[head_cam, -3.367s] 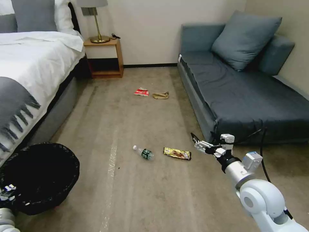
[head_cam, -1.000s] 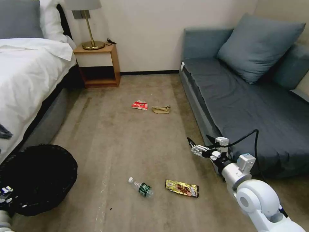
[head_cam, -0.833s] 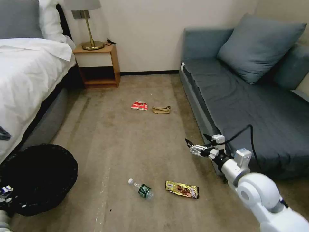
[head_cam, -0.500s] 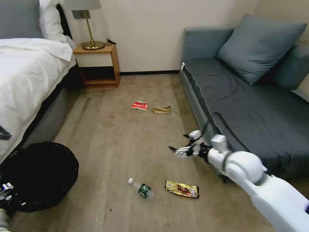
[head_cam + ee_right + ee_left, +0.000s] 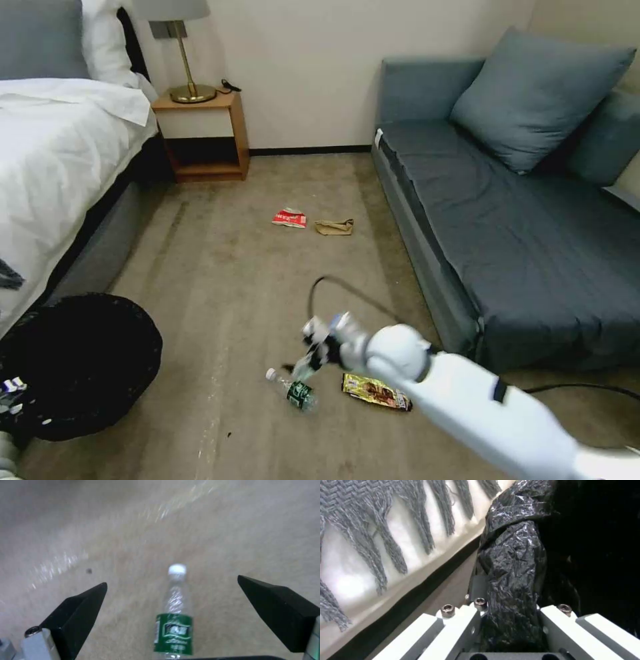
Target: Pick up the trash bin, then pick up the garbage on the floor and place it into the trash bin.
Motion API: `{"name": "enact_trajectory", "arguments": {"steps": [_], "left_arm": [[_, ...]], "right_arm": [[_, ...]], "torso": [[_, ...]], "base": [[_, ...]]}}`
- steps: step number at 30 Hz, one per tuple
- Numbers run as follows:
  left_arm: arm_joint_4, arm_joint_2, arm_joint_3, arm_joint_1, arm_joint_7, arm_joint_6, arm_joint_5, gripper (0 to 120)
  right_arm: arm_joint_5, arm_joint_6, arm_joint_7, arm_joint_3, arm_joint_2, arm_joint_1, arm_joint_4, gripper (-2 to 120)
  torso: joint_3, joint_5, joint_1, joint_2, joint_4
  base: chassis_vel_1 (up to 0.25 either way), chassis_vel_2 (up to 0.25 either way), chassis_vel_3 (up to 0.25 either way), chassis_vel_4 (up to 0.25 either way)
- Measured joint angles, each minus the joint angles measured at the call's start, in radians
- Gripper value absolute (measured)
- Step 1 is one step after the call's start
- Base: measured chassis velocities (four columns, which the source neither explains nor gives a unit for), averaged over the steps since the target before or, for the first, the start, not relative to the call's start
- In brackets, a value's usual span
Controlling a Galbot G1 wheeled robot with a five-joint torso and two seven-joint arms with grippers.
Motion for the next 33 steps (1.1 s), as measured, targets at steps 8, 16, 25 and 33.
{"name": "enact_trajectory", "arguments": {"steps": [8,16,25,33], "left_arm": [[-0.014,-0.018,-0.003,0.019,0.007,-0.008,0.002,4],[-0.020,-0.032,-0.006,0.036,0.012,-0.021,0.005,4],[-0.022,-0.040,-0.008,0.045,0.016,-0.031,0.007,4],[-0.024,-0.045,-0.004,0.048,0.017,-0.035,0.010,4]], "right_arm": [[-0.151,0.028,-0.017,-0.040,0.159,-0.004,-0.238,100],[-0.252,0.062,-0.027,-0.029,0.256,-0.008,-0.379,100],[-0.325,0.087,-0.053,-0.019,0.269,-0.021,-0.441,100],[-0.349,0.094,-0.085,0.005,0.228,-0.030,-0.452,85]], "torso": [[0.000,-0.0001,0.000,0.000,-0.0001],[0.000,0.0001,0.000,0.000,0.0000],[0.000,0.0001,0.000,0.000,-0.0001],[0.000,0.0001,0.000,0.000,-0.0002]], "base": [[0.000,0.000,0.000,0.000],[0.000,0.000,0.000,0.000],[0.000,0.000,0.000,0.000],[0.000,0.000,0.000,0.000]]}}
